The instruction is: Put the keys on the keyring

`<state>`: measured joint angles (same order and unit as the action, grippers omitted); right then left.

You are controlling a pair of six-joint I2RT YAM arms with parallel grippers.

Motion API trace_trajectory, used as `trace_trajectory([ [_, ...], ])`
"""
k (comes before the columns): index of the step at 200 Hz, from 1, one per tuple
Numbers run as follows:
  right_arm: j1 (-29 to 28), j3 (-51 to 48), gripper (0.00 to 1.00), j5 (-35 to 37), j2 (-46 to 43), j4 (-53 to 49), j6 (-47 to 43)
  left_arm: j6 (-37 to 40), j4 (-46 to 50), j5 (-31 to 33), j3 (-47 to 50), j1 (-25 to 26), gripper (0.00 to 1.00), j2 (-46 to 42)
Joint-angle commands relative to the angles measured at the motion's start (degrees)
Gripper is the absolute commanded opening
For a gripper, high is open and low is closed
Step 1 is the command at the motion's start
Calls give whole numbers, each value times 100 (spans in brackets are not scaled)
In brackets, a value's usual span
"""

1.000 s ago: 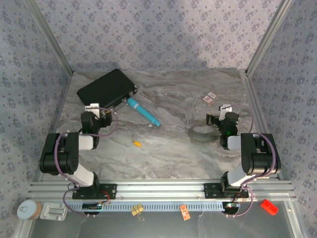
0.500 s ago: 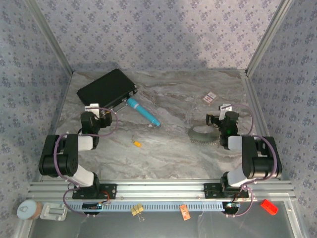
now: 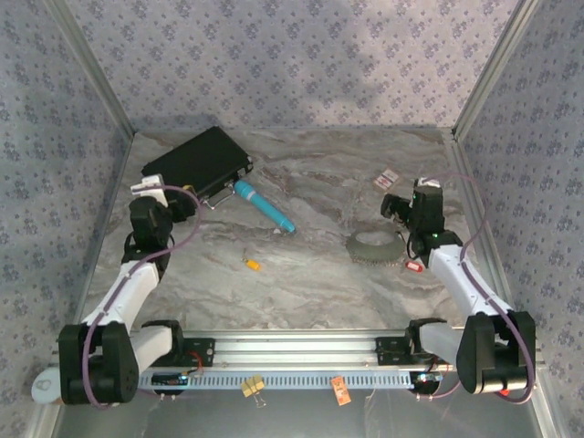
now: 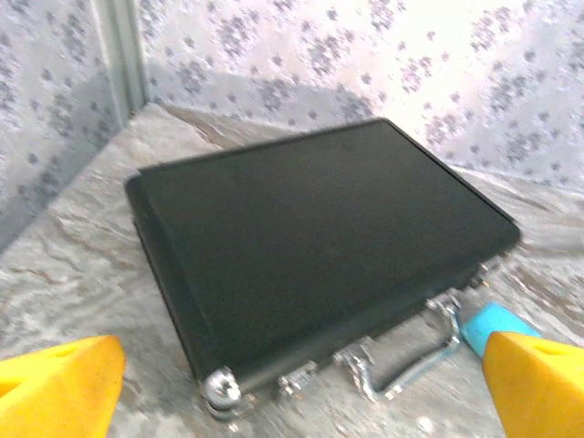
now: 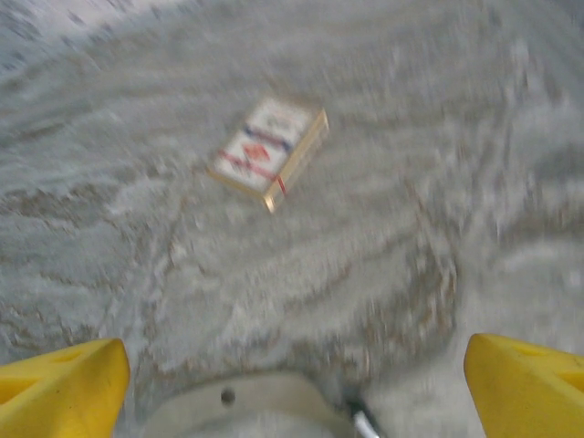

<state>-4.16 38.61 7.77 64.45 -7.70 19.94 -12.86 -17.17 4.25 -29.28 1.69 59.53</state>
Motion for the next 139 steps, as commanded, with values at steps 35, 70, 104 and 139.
trace_trajectory([
  [35,209,198,99,-835,200,-1984,1429,-507,1143,134,-120,1904,100,-466],
  [70,481,253,99,-1615,643,-1717,1113,-983,915,530,-102,3197,100,-213],
  [104,628,426,99,-1687,1249,-1671,939,-1238,693,927,-288,4291,100,508],
  [139,807,576,99,-1474,1579,-1514,821,-1430,429,954,-569,4877,100,1238],
])
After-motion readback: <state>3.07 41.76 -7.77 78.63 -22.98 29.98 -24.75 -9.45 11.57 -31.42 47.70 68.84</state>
